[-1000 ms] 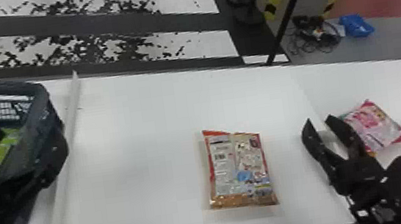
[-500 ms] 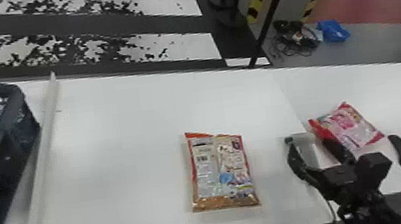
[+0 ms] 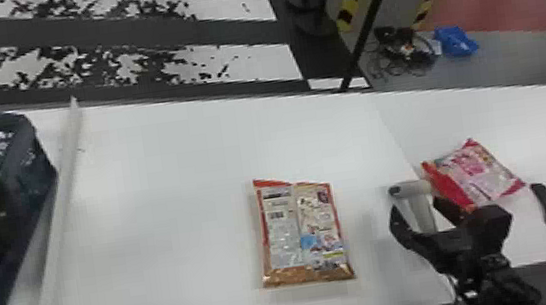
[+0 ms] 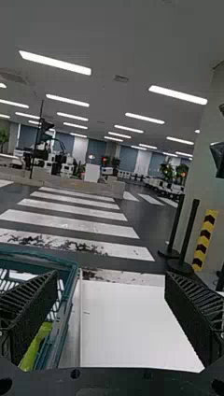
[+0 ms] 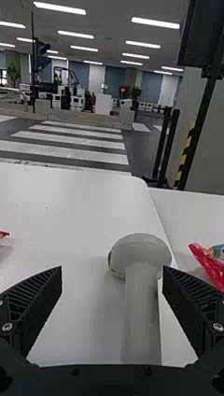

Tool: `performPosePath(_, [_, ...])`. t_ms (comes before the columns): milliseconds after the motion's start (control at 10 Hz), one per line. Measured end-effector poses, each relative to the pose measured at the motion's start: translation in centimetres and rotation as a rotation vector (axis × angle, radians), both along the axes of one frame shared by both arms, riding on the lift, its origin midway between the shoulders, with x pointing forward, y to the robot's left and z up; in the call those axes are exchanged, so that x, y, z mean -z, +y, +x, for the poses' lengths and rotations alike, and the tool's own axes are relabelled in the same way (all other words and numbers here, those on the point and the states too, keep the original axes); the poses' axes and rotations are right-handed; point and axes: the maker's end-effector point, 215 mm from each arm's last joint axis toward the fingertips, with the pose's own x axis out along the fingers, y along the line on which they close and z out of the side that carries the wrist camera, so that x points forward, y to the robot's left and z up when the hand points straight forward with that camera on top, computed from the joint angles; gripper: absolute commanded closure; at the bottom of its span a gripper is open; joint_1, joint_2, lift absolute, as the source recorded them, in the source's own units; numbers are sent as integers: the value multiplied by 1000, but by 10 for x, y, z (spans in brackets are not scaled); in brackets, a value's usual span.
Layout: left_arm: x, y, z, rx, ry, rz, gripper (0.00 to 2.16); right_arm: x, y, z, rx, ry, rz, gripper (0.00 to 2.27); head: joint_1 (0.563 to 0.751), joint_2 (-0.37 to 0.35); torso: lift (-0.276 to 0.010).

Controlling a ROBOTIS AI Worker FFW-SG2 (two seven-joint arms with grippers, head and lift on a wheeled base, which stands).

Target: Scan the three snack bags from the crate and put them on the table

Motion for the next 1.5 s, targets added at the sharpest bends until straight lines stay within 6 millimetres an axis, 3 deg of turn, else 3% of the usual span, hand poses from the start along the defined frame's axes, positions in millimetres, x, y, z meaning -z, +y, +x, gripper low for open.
performPosePath(200, [-4,-1,0,5,-10,-1,12,15,-8,-4,8,54,-3,184,695,-287,-94])
performPosePath(300, [-5,-2,1,7,-13,-3,12,26,-10,-8,5,99,2,370,695,-294,-94])
performPosePath(400, [-6,-3,1,8,-17,-4,12,34,-12,-12,2,136,5,1342,695,-299,-94])
performPosePath(500, [-7,-3,1,9,-21,-6,12,39,-12,-14,4,167,10,2142,695,-301,-94])
performPosePath(700, [-8,-3,1,11,-25,-7,12,39,-11,-13,4,192,7,2243,695,-302,-94])
performPosePath(1100, [-12,-4,1,11,-33,-10,12,-3,1,-17,20,106,11,2243,695,-291,-94])
performPosePath(1300, [-14,-7,3,15,-39,-13,12,-31,36,-33,-2,94,76,2243,695,-259,-94])
performPosePath(1500, [-15,-7,3,14,-43,-14,12,-51,94,-47,-60,112,143,2243,695,-170,-94])
